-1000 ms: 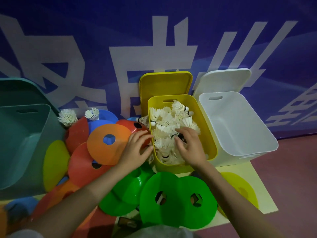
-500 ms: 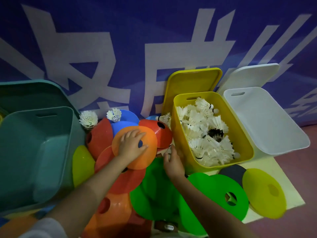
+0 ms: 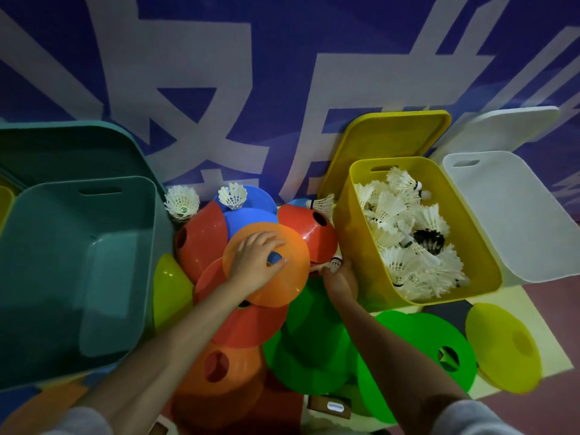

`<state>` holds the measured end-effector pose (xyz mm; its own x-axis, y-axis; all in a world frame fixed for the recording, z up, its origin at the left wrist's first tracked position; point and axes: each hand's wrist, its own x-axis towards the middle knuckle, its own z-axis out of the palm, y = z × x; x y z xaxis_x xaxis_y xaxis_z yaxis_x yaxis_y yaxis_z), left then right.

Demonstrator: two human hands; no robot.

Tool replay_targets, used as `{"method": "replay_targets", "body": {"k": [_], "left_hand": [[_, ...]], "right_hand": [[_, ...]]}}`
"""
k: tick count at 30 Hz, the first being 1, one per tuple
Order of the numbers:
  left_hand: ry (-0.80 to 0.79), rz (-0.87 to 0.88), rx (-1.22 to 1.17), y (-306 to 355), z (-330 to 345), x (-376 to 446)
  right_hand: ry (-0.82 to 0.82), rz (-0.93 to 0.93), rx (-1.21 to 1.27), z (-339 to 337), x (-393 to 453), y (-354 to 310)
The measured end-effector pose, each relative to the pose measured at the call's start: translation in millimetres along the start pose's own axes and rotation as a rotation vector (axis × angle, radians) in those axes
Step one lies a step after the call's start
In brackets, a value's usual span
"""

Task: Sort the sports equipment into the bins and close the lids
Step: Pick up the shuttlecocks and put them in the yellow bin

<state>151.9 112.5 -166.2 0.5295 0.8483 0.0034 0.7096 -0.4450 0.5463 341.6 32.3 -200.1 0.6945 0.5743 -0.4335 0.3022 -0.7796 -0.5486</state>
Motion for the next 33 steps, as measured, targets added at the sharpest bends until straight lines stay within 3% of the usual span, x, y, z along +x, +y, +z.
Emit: {"method": "replay_targets", "body": {"k": [4,8,13,18,22,28,33], "left_hand": [[0.033,-0.009,-0.031,-0.3,2.3,1.9],[0.034,-0.047,-0.048,4.3,1.9,3.3],[0.061,-0.061,-0.070,11.3,-0.2,8.0],[0.045,-0.114,-0.110,24.6,-4.1,15.0],[0.050,-0.164,-0.123,32.2,-3.7,12.4],[0.073,-0.191,-0.126,35.3,-6.4,-0.5],[0.128,-0.211,-0.175,43.6,-13.8,3.8]], "right_hand": [[0.060,-0.091,0.148,-8.1,-18.0,0.7],[0.015,-0.128,0.268,-15.3,-26.7,-0.7],[0.066,-0.365,0.439,-20.0,-26.9,5.0],[-0.180,-0.511,0.342,-27.1,-28.5,1.9],[-0.380,-0.481,0.209,-26.9,-31.1,11.0],[-0.251,-0.477,-0.002,-22.8,-20.8,13.8],[-0.174,-0.674,0.130,-55.6,-30.5,6.0]]}}
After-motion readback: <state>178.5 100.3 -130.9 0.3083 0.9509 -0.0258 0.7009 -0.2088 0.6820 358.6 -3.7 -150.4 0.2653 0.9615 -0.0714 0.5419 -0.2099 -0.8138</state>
